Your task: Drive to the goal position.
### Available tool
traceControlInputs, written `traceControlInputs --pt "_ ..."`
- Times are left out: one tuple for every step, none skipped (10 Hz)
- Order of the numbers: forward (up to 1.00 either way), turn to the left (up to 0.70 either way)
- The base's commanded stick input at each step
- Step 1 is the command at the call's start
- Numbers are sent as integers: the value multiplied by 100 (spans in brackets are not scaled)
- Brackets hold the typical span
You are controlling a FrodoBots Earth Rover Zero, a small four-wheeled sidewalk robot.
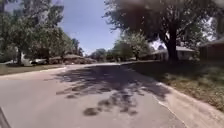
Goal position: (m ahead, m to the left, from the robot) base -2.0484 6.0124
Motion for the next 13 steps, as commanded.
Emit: traceControlInputs --pt "70 0" --pt "70 0" --pt "70 0" --pt "70 0" --pt "70 0" --pt "70 0" --pt "70 0" --pt "70 0" --pt "70 0" --pt "70 0" --pt "70 0" --pt "70 0" --pt "70 0"
